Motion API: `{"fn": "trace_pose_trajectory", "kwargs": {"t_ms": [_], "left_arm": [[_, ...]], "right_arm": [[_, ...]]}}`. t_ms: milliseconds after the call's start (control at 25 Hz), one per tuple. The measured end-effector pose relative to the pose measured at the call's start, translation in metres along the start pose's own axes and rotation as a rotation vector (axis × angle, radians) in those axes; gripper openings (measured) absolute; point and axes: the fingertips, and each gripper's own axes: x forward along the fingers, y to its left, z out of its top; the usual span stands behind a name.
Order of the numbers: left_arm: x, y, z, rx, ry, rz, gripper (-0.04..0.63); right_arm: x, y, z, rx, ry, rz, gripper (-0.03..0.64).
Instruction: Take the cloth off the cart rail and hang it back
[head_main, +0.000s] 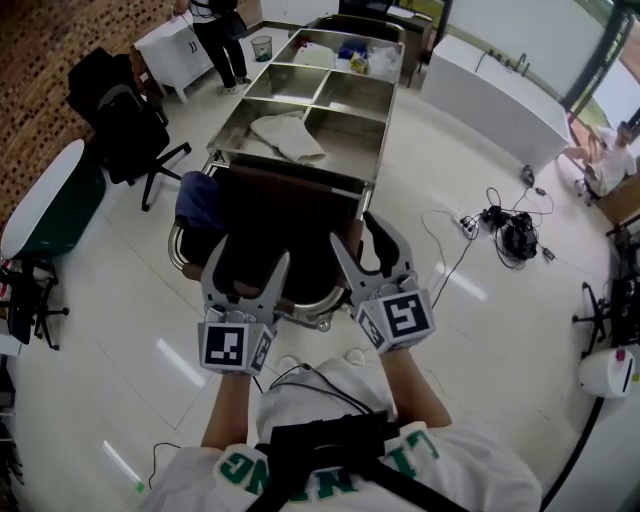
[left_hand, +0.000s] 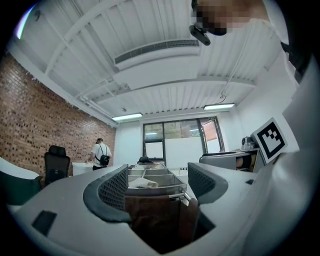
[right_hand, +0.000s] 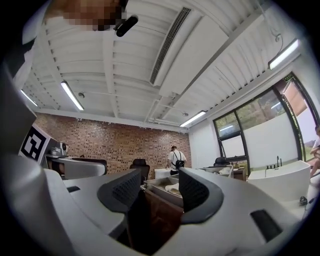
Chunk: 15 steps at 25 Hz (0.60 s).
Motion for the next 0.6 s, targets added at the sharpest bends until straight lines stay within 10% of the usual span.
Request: {"fn": "trace_pose_trajectory", "kwargs": {"t_ms": [600], "left_arm": [[-0.012, -0.010, -0.007, 0.003, 0.021, 0.012, 0.367]], "right_arm": [[-0.013, -0.001, 0.002, 0.094, -0.004, 0.066, 0.258]]}}
